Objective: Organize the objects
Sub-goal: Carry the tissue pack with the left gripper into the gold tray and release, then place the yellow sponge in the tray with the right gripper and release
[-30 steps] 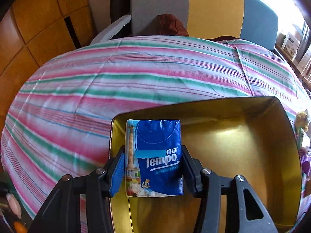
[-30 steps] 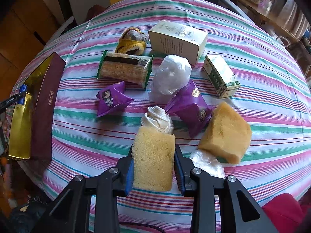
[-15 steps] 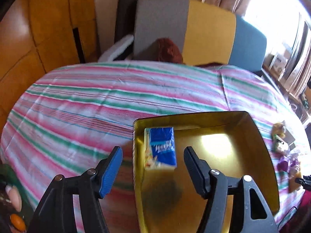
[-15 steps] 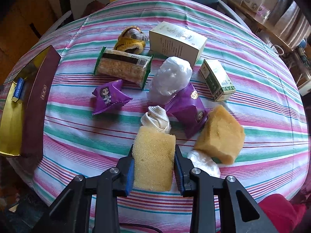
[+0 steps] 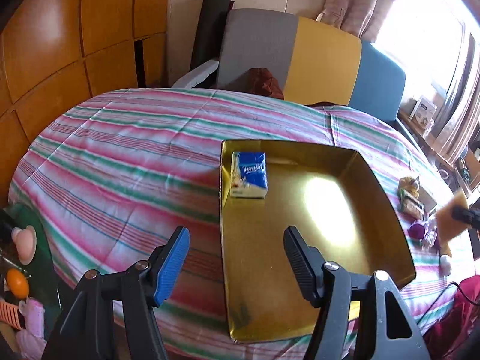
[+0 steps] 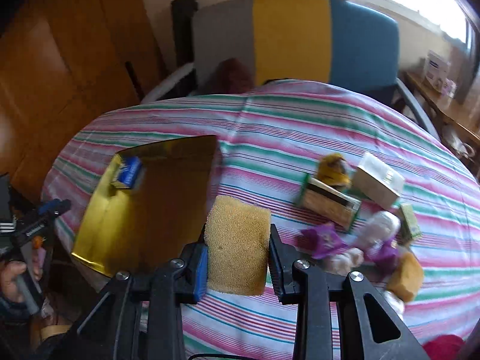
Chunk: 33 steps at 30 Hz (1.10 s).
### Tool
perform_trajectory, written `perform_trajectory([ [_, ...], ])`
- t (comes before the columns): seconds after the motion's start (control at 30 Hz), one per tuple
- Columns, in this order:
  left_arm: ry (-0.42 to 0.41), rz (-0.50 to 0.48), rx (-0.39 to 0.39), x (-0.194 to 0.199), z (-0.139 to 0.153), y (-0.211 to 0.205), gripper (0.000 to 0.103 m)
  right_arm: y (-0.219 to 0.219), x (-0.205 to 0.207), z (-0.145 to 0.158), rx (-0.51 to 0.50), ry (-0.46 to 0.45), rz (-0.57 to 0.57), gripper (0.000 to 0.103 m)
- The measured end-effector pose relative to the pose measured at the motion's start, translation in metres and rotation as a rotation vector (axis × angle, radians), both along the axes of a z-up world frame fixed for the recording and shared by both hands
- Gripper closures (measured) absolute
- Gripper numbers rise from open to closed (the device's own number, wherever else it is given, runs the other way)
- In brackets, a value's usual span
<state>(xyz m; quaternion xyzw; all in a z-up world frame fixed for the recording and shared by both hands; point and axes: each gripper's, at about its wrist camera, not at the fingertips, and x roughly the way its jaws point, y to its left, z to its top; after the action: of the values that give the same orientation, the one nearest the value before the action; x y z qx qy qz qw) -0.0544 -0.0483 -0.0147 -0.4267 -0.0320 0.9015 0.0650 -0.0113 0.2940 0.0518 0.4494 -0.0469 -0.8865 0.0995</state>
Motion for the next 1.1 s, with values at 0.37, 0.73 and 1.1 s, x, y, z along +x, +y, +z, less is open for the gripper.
perform_trajectory([
  [0.37,-0.057,0.065,0.063,0.008,-0.015,-0.045,0.037,-0.171,-0.085,-0.049,-0.131,-0.117,0.23,0.069],
  [0.73,-0.072,0.128,0.099,0.01,-0.028,-0.073,0.038,-0.252,-0.149,-0.118,-0.098,-0.254,0.203,0.065],
  [1.1,-0.031,0.074,0.085,0.017,-0.017,-0.056,0.038,-0.2,-0.11,-0.081,-0.162,-0.13,0.165,0.033],
])
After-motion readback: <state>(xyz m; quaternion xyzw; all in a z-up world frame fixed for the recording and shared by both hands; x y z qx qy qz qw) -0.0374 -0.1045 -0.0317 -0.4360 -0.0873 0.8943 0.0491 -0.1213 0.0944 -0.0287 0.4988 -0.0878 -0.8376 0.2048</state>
